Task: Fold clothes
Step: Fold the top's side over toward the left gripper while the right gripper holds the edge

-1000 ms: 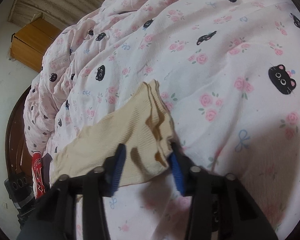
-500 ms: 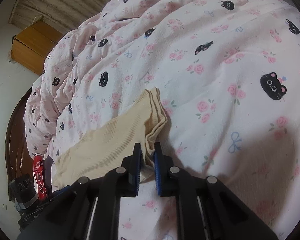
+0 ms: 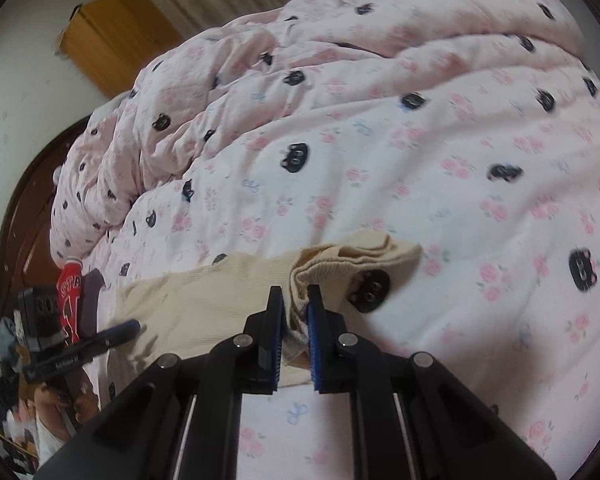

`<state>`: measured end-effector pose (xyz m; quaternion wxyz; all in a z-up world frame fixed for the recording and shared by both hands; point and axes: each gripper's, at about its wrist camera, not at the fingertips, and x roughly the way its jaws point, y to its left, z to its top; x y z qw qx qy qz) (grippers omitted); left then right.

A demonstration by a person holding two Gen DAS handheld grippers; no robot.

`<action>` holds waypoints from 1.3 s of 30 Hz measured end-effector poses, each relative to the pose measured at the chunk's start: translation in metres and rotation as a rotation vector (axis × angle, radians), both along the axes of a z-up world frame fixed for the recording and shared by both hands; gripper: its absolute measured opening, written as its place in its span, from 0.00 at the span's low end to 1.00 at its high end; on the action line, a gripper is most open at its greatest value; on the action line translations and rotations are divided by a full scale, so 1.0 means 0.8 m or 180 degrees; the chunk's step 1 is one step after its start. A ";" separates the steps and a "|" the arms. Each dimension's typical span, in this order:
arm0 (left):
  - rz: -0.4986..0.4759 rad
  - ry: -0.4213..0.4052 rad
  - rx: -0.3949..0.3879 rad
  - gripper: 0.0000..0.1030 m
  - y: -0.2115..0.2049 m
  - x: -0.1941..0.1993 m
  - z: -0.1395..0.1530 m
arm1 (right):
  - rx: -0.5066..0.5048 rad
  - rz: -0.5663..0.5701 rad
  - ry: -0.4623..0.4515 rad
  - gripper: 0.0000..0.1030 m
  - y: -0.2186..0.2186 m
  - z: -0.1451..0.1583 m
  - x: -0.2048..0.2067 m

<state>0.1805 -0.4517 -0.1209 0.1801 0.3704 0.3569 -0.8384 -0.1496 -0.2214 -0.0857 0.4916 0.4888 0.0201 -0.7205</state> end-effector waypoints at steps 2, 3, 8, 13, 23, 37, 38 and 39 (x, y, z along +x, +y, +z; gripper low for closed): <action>0.0137 -0.0009 0.0016 0.30 -0.017 0.016 0.000 | 0.0060 0.0094 0.0079 0.11 -0.020 0.006 0.011; 0.0221 -0.0009 0.0005 0.30 -0.027 0.026 0.002 | 0.0090 0.0141 0.0118 0.11 -0.030 0.010 0.017; 0.0508 -0.0142 -0.0188 0.30 -0.055 0.058 0.011 | 0.0124 0.0402 0.0239 0.11 -0.077 0.025 0.054; 0.0731 -0.0271 -0.0127 0.30 -0.077 0.078 0.003 | 0.0118 0.0701 0.0294 0.11 -0.125 0.035 0.100; 0.0979 -0.0550 -0.0032 0.30 -0.095 0.100 -0.014 | 0.0170 0.1325 0.0270 0.11 -0.221 0.026 0.209; 0.1029 -0.0476 0.0052 0.30 -0.100 0.112 -0.010 | 0.0524 0.1792 0.0276 0.24 -0.268 -0.037 0.296; 0.1035 -0.0475 0.0054 0.30 -0.101 0.112 -0.010 | 0.0520 0.1838 0.0271 0.27 -0.268 -0.036 0.299; 0.1041 -0.0473 0.0056 0.30 -0.101 0.113 -0.009 | 0.0512 0.1901 0.0275 0.29 -0.267 -0.035 0.303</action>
